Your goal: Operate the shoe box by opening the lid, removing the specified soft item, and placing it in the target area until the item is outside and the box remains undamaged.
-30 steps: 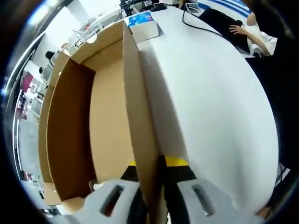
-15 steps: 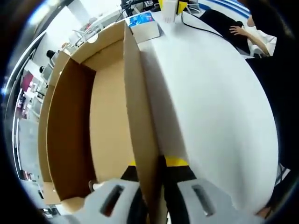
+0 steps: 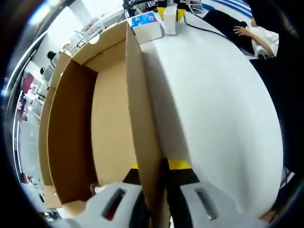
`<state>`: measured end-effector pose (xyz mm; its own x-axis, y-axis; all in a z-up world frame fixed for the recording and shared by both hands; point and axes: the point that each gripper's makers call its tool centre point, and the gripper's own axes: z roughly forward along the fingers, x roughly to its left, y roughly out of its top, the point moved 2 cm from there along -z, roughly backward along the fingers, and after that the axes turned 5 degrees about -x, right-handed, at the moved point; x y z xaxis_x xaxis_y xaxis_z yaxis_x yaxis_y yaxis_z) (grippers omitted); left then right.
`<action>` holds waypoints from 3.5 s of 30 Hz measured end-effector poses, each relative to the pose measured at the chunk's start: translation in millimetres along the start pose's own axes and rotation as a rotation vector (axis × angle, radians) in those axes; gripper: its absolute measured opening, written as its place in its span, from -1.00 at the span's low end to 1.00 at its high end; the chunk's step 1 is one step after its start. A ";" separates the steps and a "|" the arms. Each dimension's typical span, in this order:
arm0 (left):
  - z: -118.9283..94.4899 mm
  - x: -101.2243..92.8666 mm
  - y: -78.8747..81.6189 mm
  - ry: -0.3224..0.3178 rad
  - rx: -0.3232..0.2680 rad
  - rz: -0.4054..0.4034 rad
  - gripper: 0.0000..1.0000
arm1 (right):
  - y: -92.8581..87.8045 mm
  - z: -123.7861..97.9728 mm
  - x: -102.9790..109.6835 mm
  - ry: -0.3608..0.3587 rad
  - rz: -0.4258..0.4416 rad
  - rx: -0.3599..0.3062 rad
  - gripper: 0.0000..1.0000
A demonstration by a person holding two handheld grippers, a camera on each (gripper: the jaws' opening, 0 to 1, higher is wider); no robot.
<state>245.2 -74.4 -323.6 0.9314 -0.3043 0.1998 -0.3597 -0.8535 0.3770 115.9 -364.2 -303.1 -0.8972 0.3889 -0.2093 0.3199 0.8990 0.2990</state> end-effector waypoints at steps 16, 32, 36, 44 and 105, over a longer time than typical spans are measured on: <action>-1.1 -4.4 -1.2 -0.001 -0.002 0.003 -0.88 | 7.3 -17.8 -6.8 0.012 -0.016 0.034 -0.57; -1.0 -7.2 -1.6 -0.001 -0.002 0.006 -0.88 | 23.8 -46.6 -32.8 -0.045 0.017 -0.009 -0.57; -1.0 -6.5 -2.2 -0.001 -0.002 0.007 -0.88 | 26.8 -48.2 -43.9 -0.074 0.025 -0.017 -0.57; -0.9 -5.9 -1.9 0.001 -0.001 0.005 -0.88 | 22.4 -50.3 -74.5 -0.169 0.098 -0.018 -0.57; -1.0 -6.0 -1.5 0.006 0.004 0.019 -0.88 | 16.8 -22.6 -74.6 -0.257 0.194 -0.018 -0.10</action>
<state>240.1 -70.9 -324.5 0.9242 -0.3177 0.2120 -0.3768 -0.8493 0.3698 181.3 -382.7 -261.4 -0.7133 0.5926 -0.3743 0.4699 0.8005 0.3720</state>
